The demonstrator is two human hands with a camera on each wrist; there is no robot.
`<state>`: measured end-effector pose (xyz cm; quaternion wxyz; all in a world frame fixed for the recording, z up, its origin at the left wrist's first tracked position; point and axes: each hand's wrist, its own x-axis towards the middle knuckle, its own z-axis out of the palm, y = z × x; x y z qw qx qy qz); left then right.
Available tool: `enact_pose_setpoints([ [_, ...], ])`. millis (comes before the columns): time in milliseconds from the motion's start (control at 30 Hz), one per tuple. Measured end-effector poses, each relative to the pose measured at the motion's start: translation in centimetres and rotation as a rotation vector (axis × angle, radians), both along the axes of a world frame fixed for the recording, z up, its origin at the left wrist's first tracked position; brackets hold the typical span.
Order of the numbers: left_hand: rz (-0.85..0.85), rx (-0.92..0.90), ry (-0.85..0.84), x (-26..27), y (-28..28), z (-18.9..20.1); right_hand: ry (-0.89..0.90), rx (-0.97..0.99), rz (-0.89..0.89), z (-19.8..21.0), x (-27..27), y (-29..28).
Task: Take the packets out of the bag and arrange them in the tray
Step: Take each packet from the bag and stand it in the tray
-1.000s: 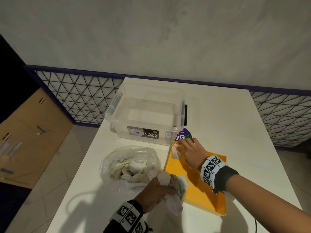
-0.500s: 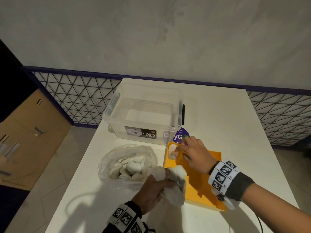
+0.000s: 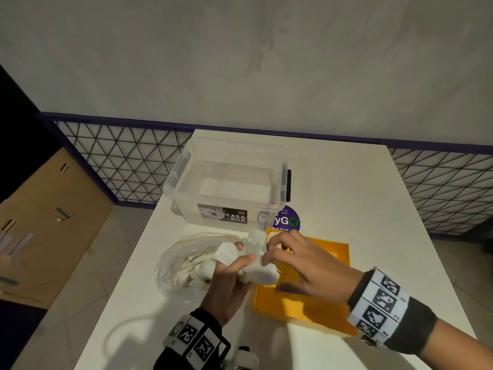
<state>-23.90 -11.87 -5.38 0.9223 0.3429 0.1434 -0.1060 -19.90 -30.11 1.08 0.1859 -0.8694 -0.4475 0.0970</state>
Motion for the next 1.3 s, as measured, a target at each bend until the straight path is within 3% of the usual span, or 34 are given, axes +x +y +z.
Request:
enact_pose_setpoints([
  [100, -0.017, -0.100, 0.004, 0.1, 0.2, -0.5, -0.026, 0.096, -0.025, -0.7, 0.4, 0.1],
  [267, 0.005, -0.038, -0.039, -0.2, 0.1, 0.6, 0.279, 0.287, -0.128, -0.5, 0.8, 0.7],
  [467, 0.025, 0.056, 0.029, 0.1, 0.6, -0.1, 0.579, 0.558, -0.400, 0.0, 0.8, 1.2],
  [667, 0.006, 0.070, -0.064, 0.4, 0.3, 0.2, 0.788, 0.610, -0.527, 0.3, 1.6, 1.9],
  [800, 0.018, 0.094, -0.033, 0.5, 0.3, 0.1, 0.921, 0.662, -0.571, 0.7, 2.0, 2.6],
  [867, 0.006, 0.104, -0.032, 0.2, 0.2, 0.2, 0.918, 0.639, -0.577, 0.7, 2.1, 2.8],
  [1067, 0.033, 0.083, 0.007, 0.0, 0.3, 0.5, 0.603, 0.474, -0.571, -0.1, 2.3, 3.1],
  [1300, 0.035, 0.098, 0.060, -0.2, 0.6, 0.3, 0.572, 0.554, -0.503, 0.4, 2.9, 2.7],
])
